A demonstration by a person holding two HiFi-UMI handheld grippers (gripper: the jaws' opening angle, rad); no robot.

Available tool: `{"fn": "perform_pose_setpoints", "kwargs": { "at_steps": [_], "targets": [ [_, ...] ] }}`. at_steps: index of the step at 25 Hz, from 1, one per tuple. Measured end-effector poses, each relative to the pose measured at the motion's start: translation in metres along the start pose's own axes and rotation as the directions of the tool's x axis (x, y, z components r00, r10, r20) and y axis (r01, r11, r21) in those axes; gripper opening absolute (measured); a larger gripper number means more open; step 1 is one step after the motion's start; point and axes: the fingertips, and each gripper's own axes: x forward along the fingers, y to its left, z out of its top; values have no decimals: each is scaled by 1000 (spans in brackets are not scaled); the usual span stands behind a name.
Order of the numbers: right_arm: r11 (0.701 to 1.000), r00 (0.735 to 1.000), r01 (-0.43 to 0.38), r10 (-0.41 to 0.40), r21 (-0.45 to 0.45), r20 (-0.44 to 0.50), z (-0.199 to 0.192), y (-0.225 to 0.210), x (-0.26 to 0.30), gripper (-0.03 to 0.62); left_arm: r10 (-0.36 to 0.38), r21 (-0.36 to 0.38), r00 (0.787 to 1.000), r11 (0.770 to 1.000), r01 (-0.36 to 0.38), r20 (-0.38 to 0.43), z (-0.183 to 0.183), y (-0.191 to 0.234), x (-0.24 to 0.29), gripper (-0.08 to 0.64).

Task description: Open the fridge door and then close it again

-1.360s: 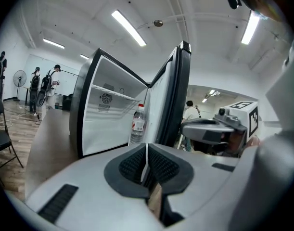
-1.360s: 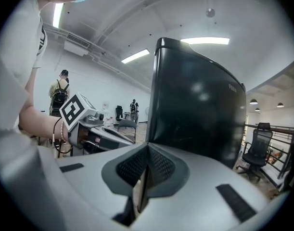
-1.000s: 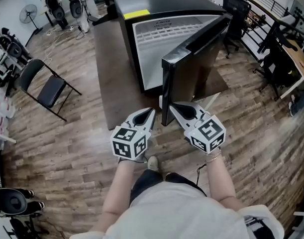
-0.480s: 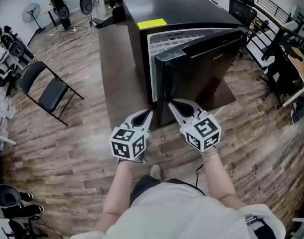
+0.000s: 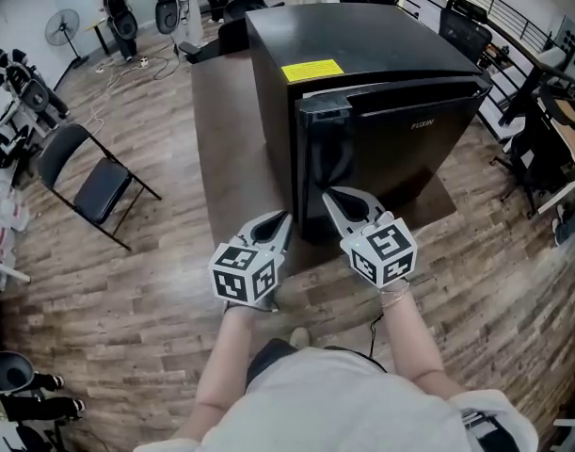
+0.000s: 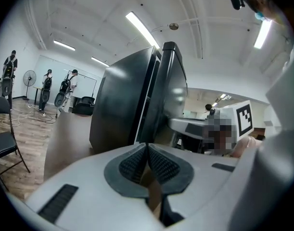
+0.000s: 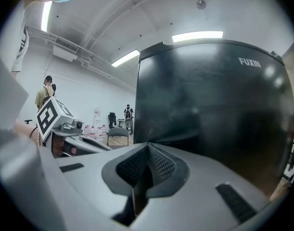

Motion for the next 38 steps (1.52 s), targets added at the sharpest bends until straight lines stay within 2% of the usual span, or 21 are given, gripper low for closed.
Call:
{"fn": "perform_pose_setpoints", "kwargs": {
  "at_steps": [4,10,17,23,29,38],
  "targets": [
    [1000,1000,17,-17,0,-1,3,-14,11,0,-8,4,1000,1000,8,-12,6,7,11,15],
    [1000,1000,1,-1,-2,10,1,-7,19,-2,-15,6,1000,1000,15,-10,10,20,15,15],
    [997,998,69,-69,23,9,3,-9,13,-2,-30,20,1000,999,30,-2,12,9,11,15],
    [995,995,85,-88,56,45,11,-1,-18,-1,-40,84,999,996,38,20,21,-20,-4,15],
    [995,996,89,-90,44,21,9,10,-65,-2,-43,73,998,997,39,52,20,-55,-11,15],
    [995,997,75,-76,64,18,0,26,-134,-2,-50,62,998,997,48,32,-5,-119,-29,15]
  ]
}}
